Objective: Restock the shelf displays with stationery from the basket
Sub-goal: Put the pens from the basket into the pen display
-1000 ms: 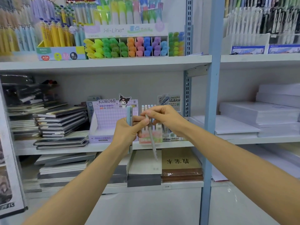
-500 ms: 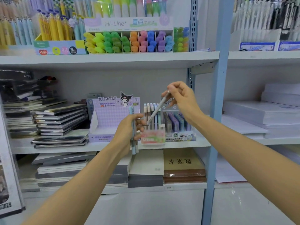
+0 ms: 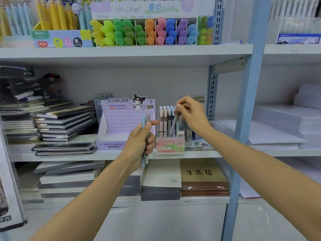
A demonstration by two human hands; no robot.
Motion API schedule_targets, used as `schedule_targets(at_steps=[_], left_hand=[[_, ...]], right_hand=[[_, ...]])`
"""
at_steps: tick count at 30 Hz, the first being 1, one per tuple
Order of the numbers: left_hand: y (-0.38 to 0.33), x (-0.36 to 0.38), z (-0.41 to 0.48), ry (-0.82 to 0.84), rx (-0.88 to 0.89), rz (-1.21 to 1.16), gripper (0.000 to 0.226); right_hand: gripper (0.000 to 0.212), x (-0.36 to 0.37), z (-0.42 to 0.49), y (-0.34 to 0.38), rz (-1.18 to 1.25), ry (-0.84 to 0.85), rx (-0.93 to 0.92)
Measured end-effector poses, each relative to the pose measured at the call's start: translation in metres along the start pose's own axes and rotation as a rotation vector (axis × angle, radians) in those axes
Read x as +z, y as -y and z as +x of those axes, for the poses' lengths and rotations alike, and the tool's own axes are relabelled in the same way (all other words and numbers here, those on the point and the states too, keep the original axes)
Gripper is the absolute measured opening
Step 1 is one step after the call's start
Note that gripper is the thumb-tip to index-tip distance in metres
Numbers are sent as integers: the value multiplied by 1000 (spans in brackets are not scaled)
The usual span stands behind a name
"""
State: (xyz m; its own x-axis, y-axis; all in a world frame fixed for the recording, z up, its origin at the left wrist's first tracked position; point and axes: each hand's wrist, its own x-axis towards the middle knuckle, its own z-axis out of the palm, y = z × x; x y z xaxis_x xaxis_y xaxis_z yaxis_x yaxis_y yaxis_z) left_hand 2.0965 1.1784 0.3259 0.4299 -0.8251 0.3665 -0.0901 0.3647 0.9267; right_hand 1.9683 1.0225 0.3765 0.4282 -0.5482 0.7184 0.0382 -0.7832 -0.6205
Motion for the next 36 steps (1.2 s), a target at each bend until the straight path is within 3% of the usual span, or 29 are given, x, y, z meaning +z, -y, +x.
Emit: schedule_targets(at_steps=[4,10,14,18,20,22,26,29,33,36], left_hand=[[7,-1,4,-49,-106,66,30],[6,7,2,-17,-156,-58,18],[3,9,-1,24,-104,-38,26],[1,8,-4,51,-64,2,30],[1,9,-6,72,-51,35,30],[0,13,-8,95,-47,55,30],[-4,20,-12,145,-52,90,29],[-7,20,-15,134,-87,102,30],[-9,11,-14,10,-189,-83,31],[-12,6,-12,-123,-140,-191,14]], right_hand=[[10,0,5,-3,-70,123,-15],[9,9,5,-5,-14,52,-53],[8,14,3,-10,-261,-10,-142],[18,12,1,-3,-371,29,-97],[28,6,-1,6,-270,45,-75],[31,1,-5,16,-23,131,-41],[16,-3,-12,28,207,346,7],[13,-7,-12,27,335,270,59],[10,-23,-11,24,470,69,110],[8,-31,-15,21,496,17,148]])
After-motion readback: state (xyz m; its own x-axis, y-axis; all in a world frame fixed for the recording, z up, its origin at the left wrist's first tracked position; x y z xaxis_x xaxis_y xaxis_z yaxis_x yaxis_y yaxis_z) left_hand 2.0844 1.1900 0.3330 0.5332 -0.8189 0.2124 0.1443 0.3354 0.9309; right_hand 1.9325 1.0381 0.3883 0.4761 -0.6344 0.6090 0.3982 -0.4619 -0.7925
